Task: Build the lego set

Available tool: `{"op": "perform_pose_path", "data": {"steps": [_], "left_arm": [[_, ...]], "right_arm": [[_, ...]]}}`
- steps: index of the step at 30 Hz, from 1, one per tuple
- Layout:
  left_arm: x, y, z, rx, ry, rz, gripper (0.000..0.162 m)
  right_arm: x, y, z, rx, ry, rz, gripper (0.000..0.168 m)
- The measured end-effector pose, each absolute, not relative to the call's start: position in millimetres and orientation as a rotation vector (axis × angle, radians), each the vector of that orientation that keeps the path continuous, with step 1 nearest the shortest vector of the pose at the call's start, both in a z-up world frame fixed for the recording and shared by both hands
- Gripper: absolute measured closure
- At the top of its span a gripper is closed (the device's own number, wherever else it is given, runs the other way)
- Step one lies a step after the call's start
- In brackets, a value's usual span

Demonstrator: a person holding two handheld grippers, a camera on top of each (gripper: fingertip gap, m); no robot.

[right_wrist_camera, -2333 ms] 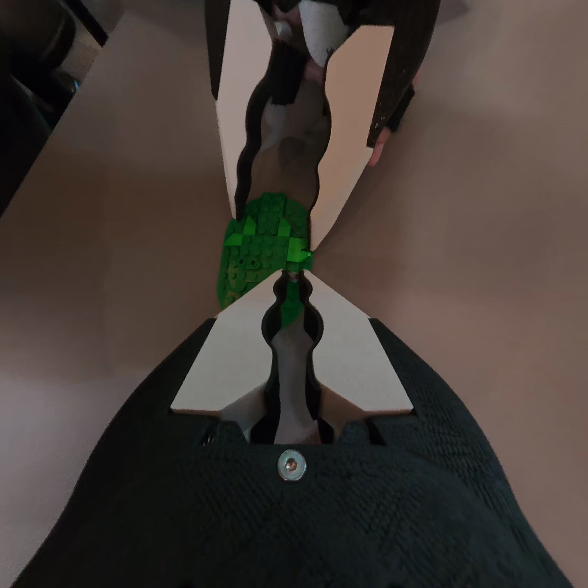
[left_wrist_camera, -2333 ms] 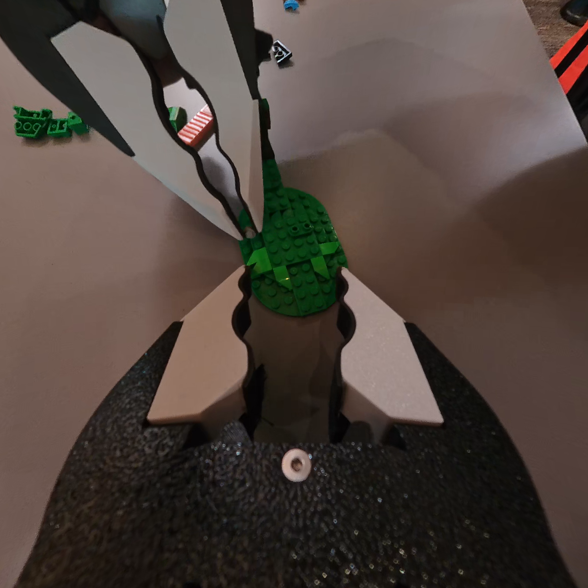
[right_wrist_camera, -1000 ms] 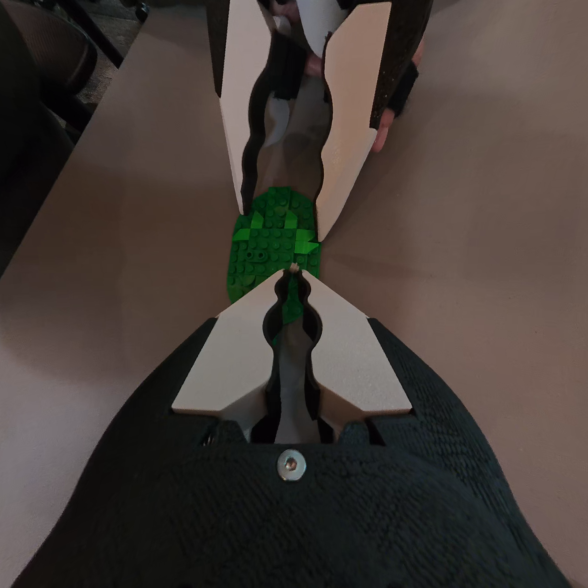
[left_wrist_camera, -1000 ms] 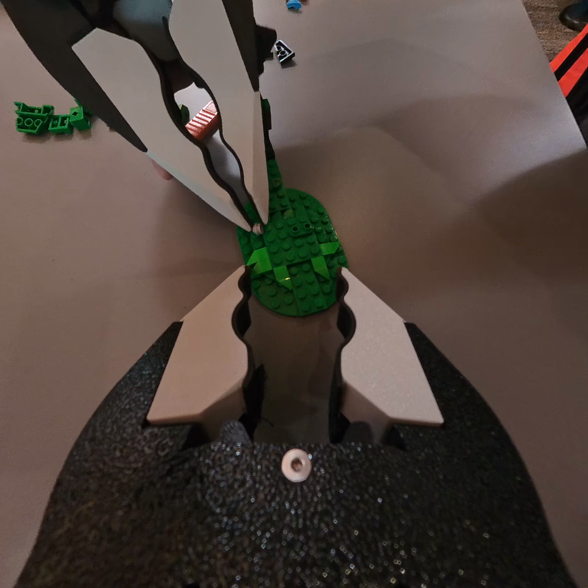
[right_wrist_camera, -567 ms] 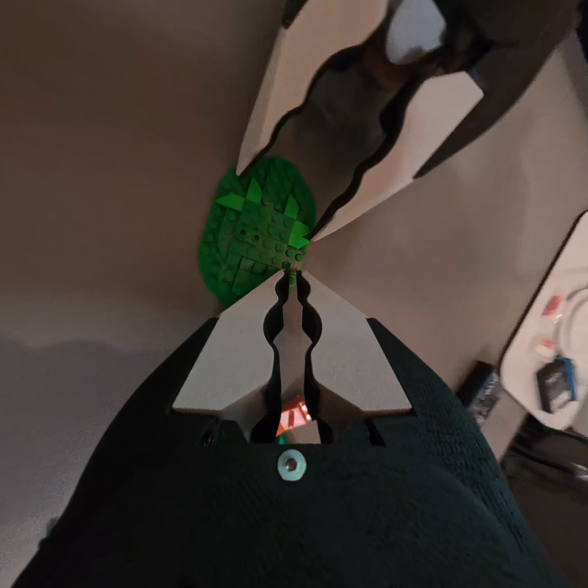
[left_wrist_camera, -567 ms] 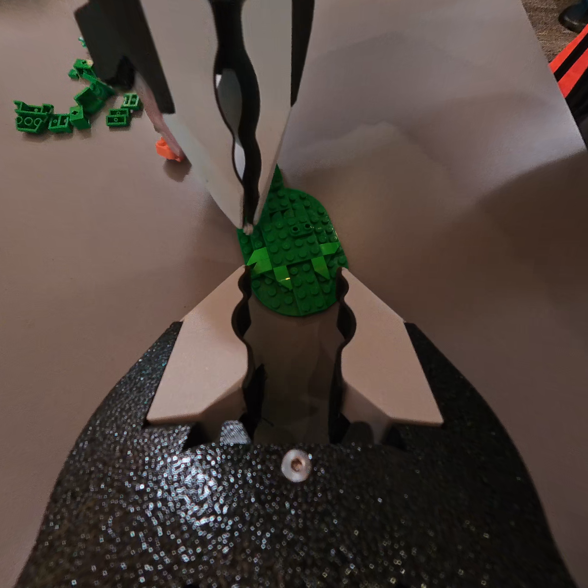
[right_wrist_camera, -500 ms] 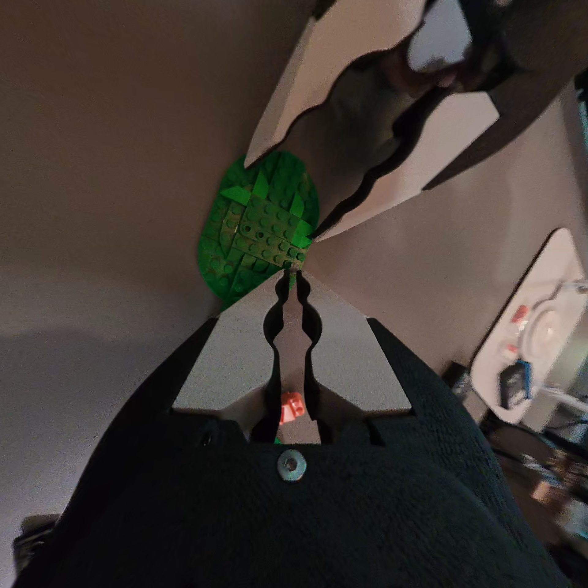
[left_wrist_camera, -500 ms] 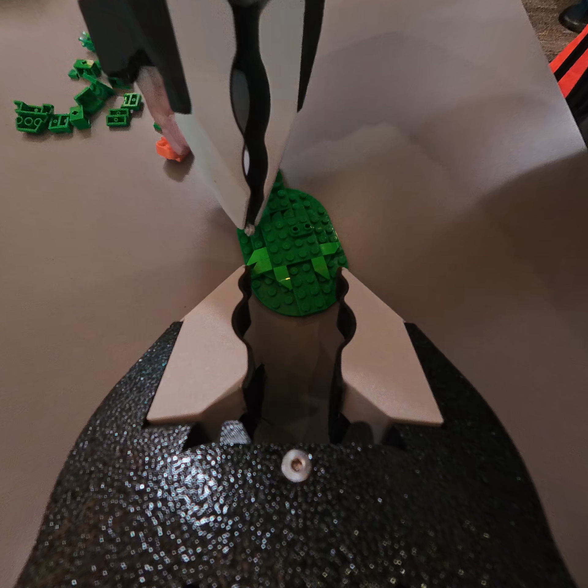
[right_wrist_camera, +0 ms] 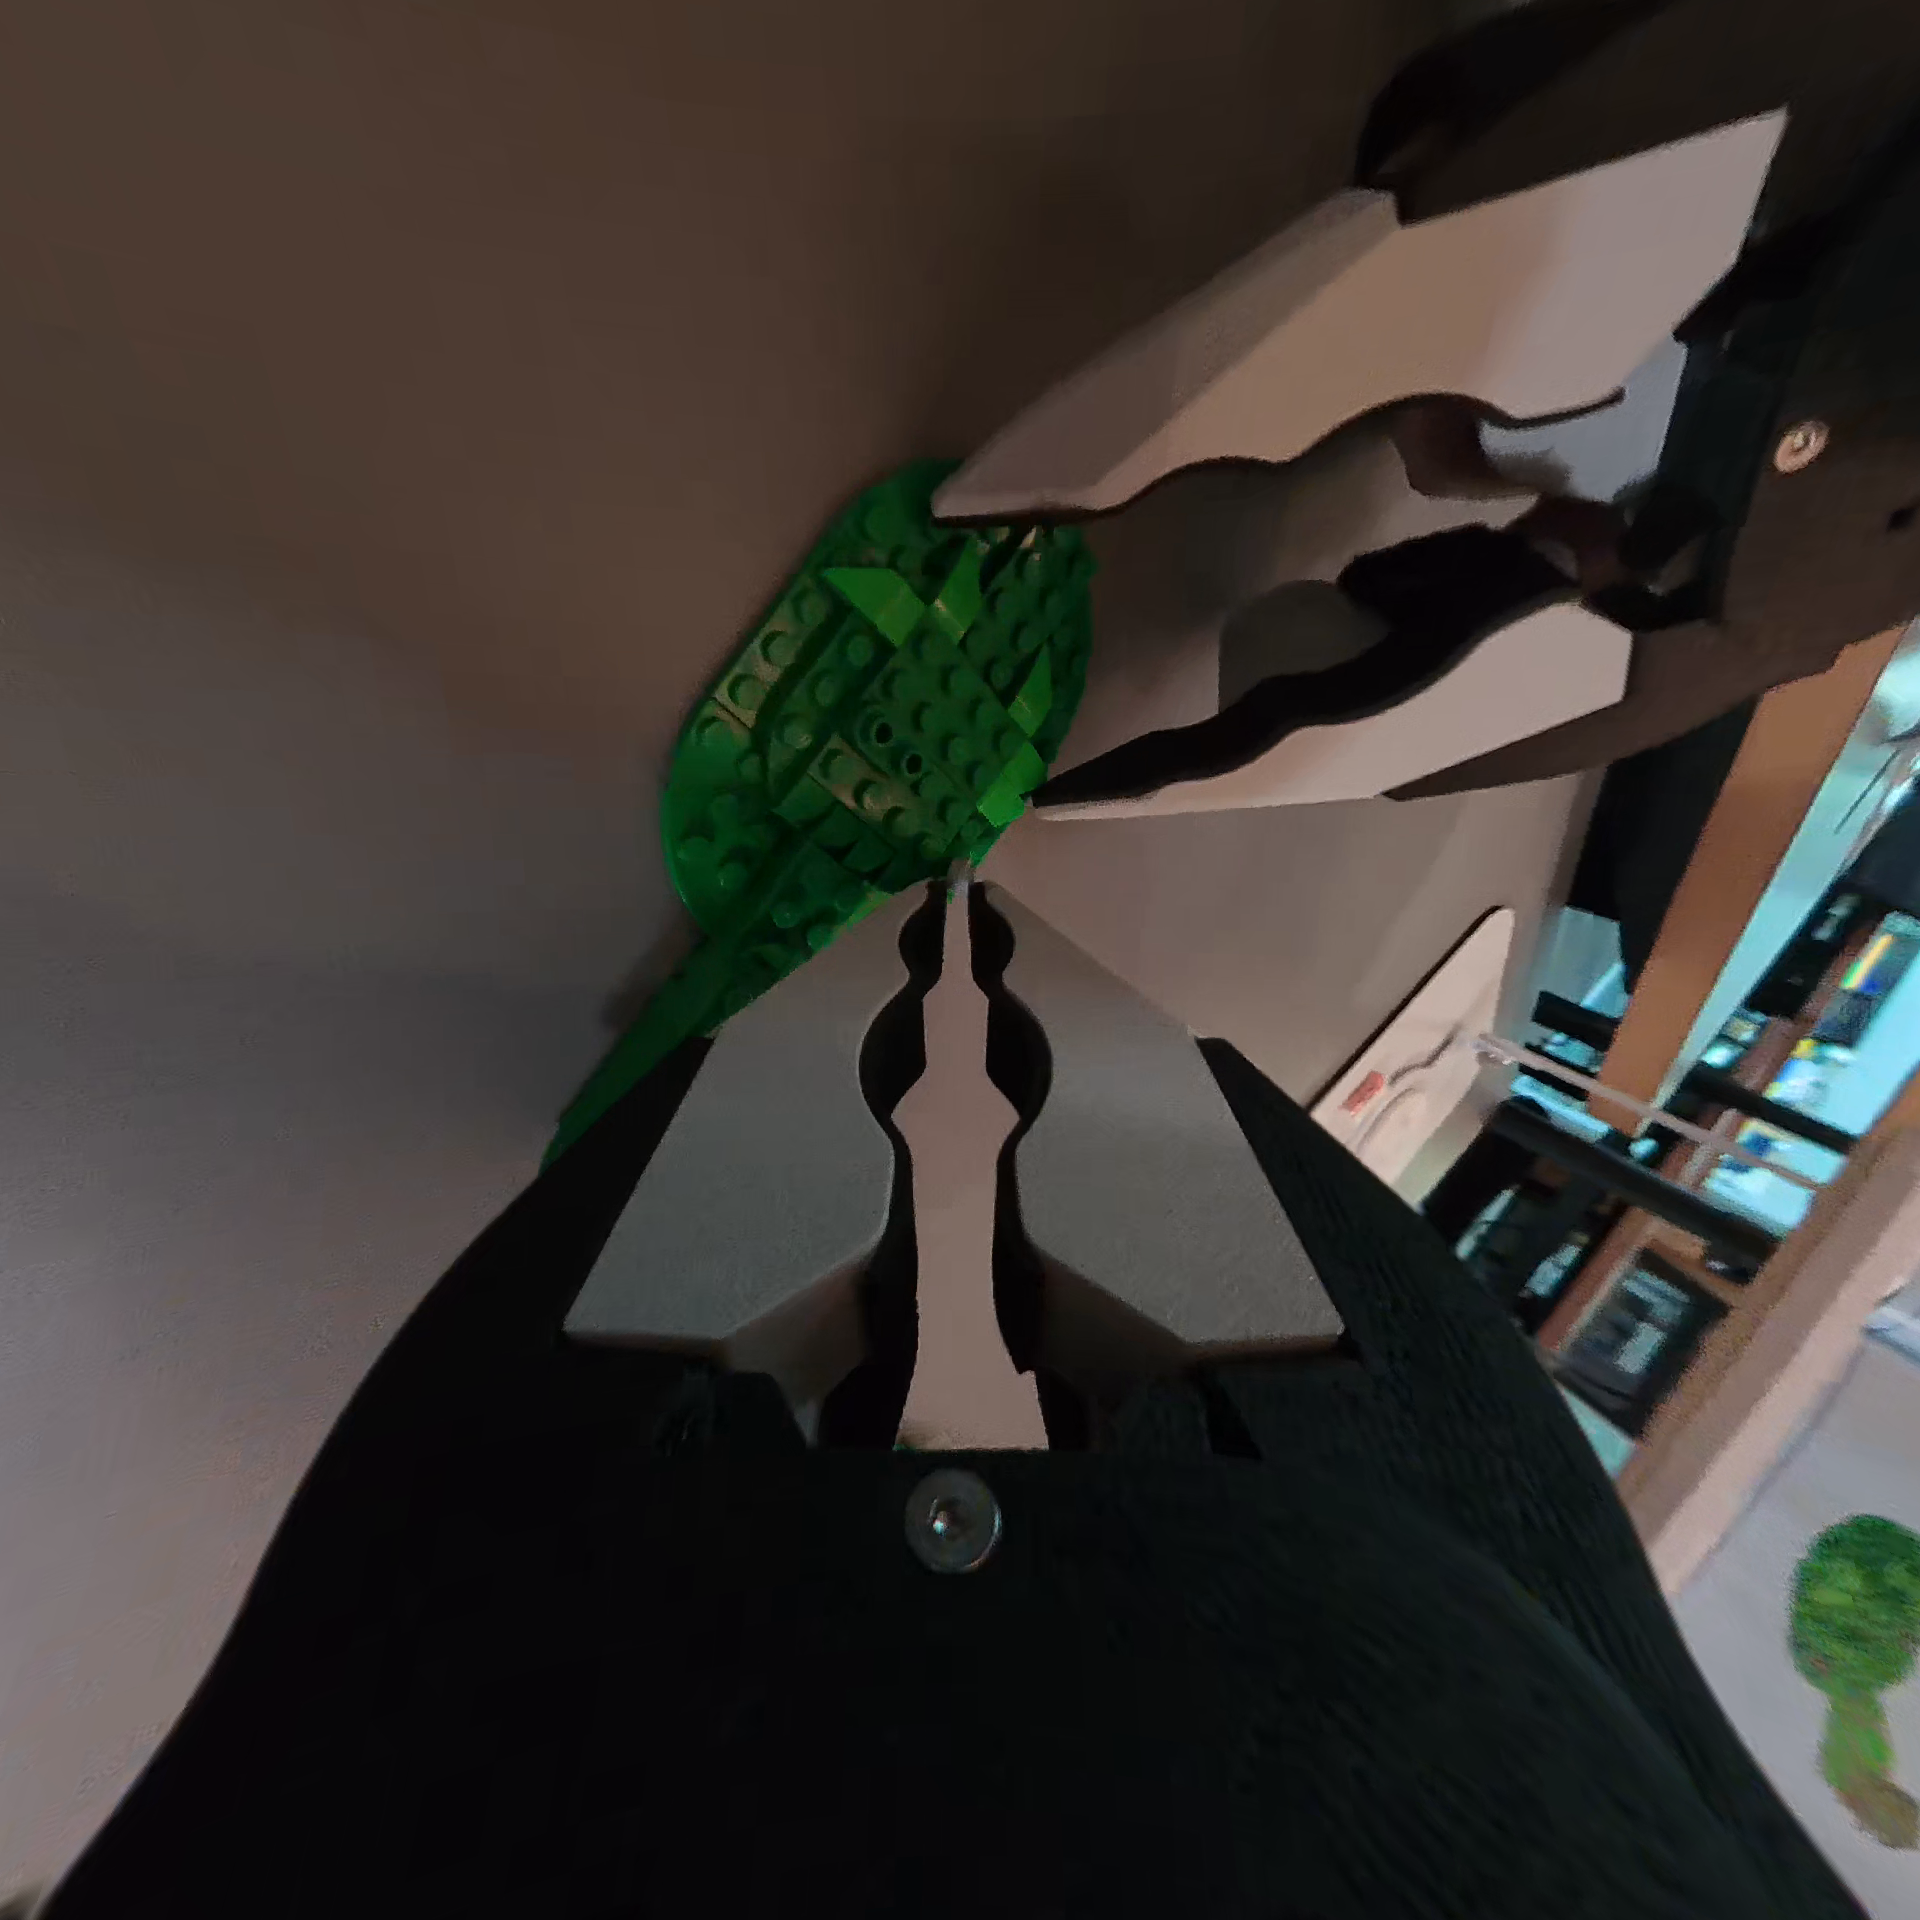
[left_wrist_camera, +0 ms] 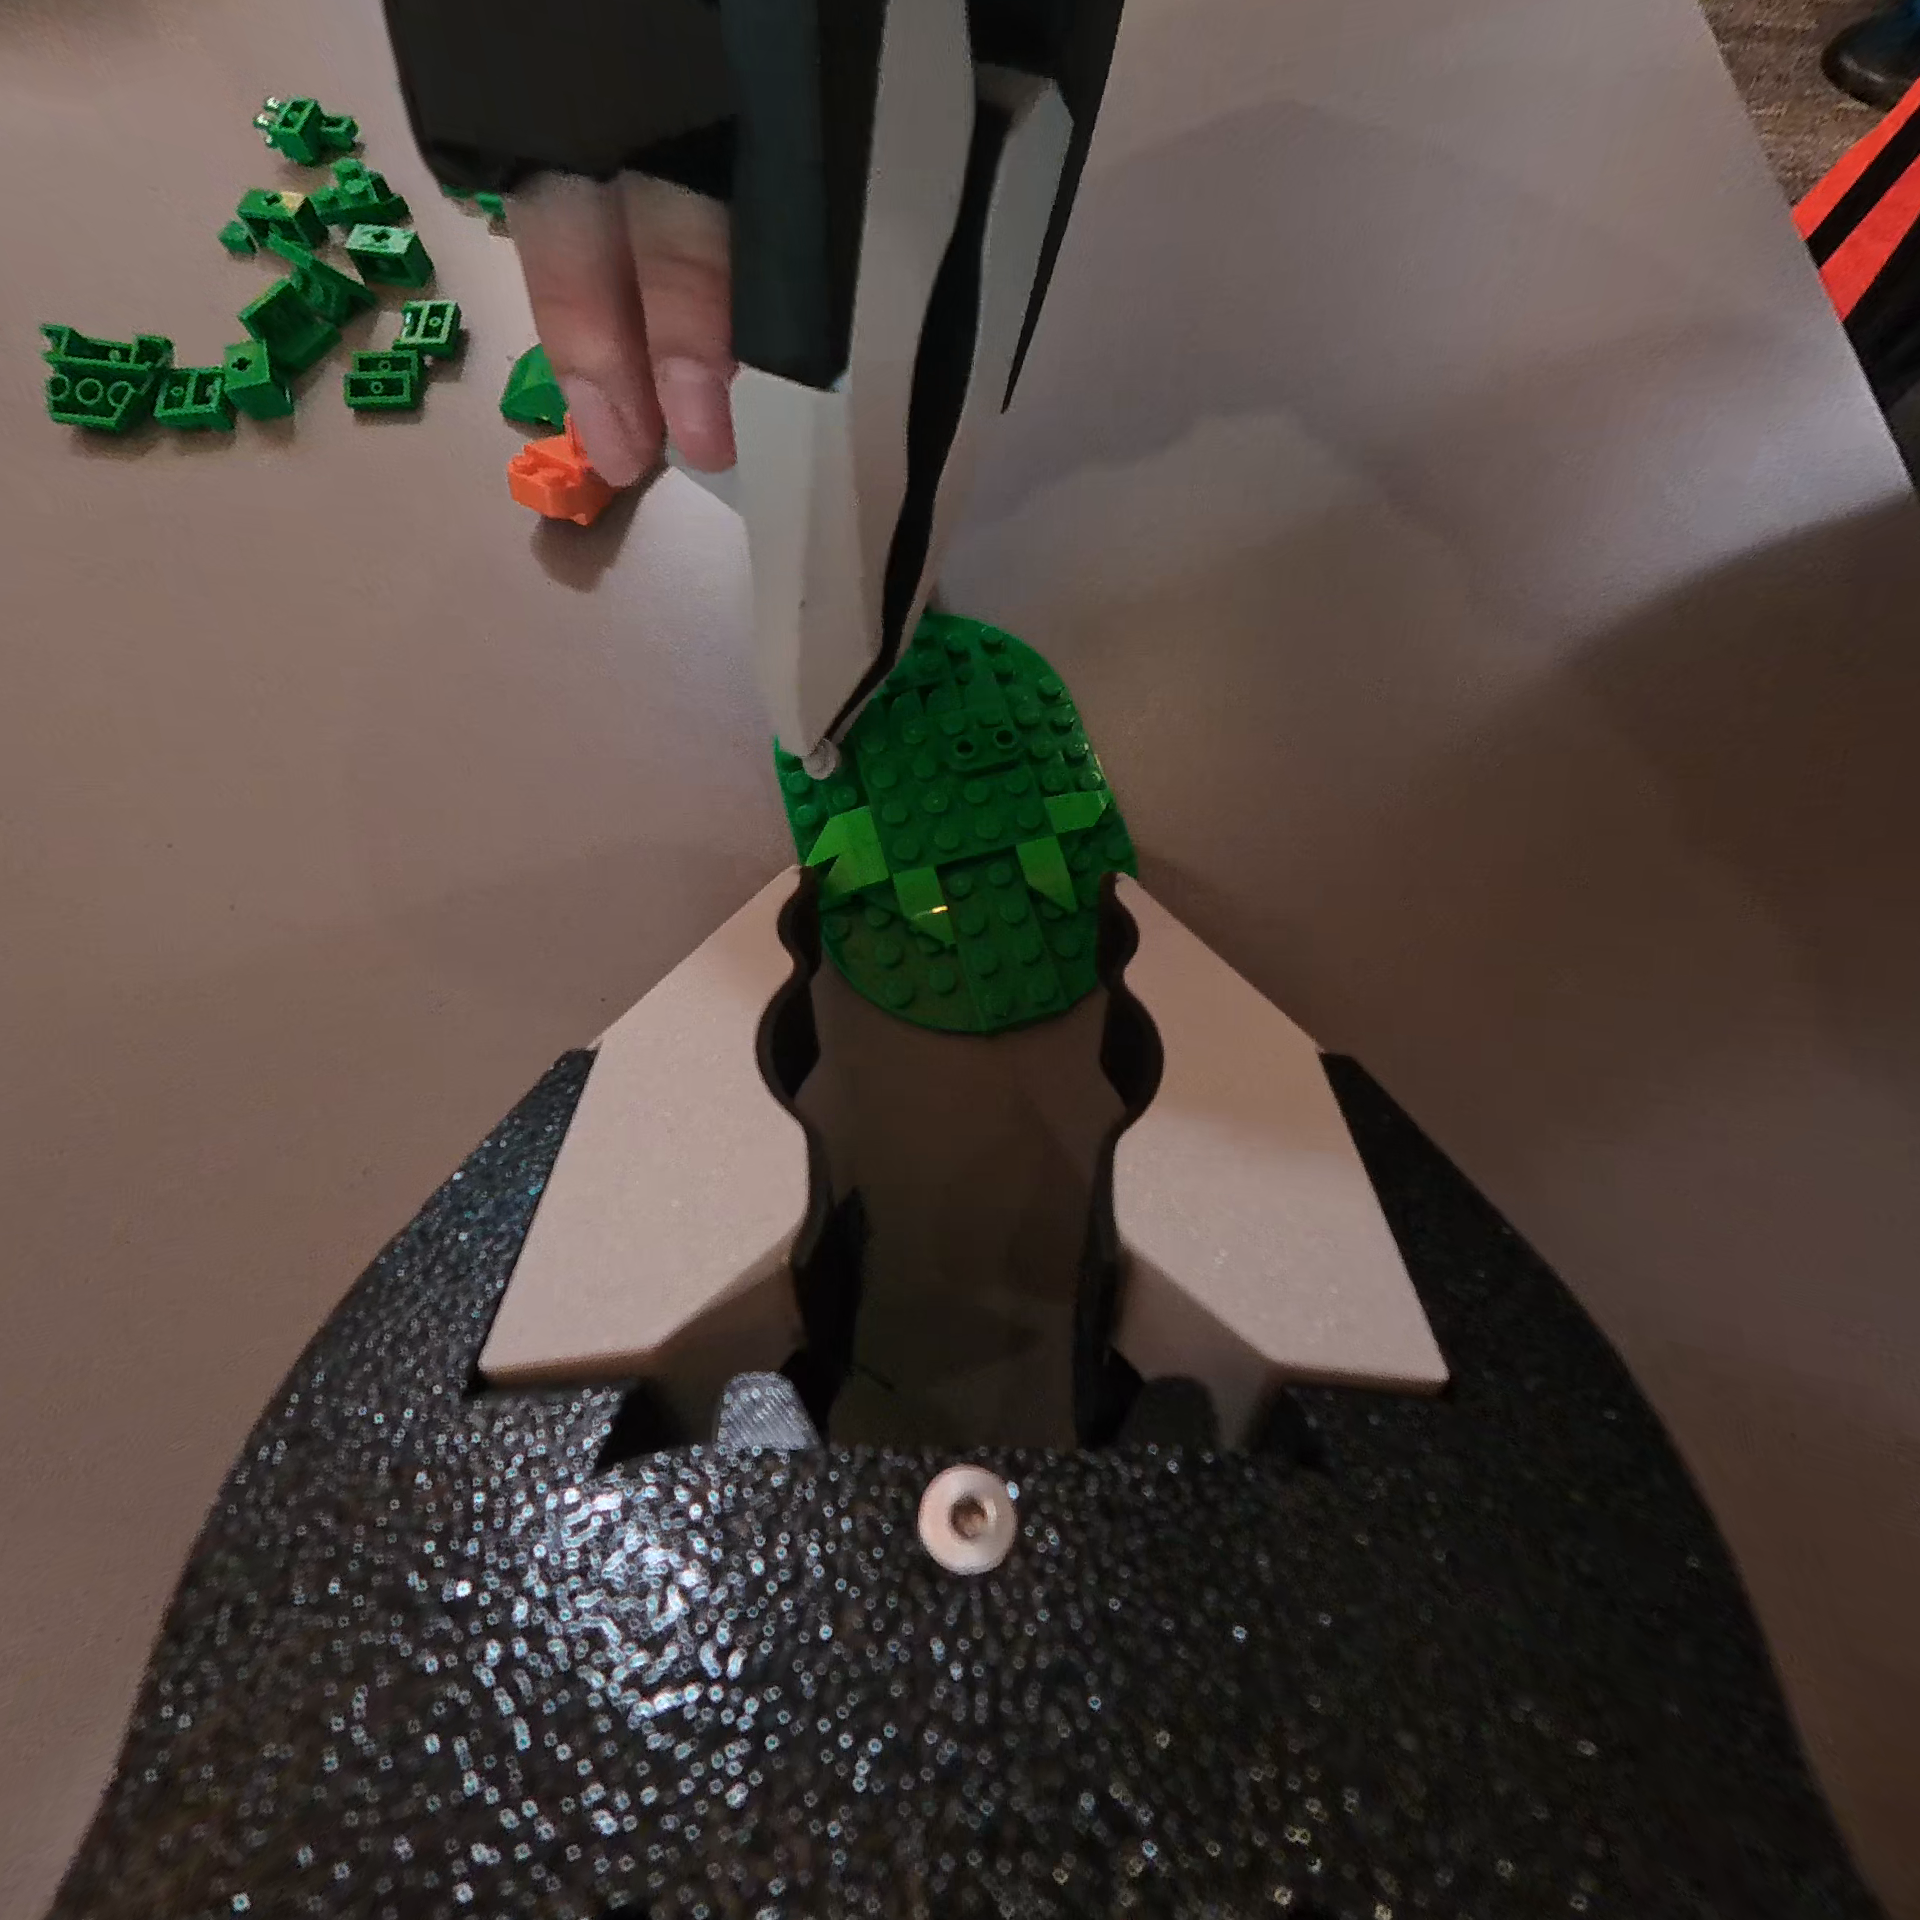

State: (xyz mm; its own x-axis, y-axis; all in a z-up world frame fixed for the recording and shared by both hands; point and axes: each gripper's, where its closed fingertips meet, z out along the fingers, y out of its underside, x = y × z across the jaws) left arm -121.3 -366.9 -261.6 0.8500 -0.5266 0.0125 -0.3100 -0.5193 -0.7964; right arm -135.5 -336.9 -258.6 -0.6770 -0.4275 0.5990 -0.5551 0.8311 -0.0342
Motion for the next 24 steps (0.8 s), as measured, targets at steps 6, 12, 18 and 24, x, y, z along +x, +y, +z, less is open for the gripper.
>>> {"op": "perform_pose_path", "data": {"steps": [6,12,18,24], "left_arm": [[-121,-367,-262,-2.155,0.605,-0.319,0.111],[-122,-367,-262,-2.155,0.605,-0.32,0.111],[-122,-367,-262,-2.155,0.604,-0.32,0.111],[-122,-367,-262,-2.157,0.604,-0.319,0.111]], "right_arm": [[-134,-339,-259,0.935,-2.315,0.148,0.165],[-133,-338,-261,1.116,-2.28,0.024,0.165],[-129,-337,-258,1.179,-2.284,-0.002,0.165],[-137,-331,-243,0.873,-2.393,0.098,0.164]]}}
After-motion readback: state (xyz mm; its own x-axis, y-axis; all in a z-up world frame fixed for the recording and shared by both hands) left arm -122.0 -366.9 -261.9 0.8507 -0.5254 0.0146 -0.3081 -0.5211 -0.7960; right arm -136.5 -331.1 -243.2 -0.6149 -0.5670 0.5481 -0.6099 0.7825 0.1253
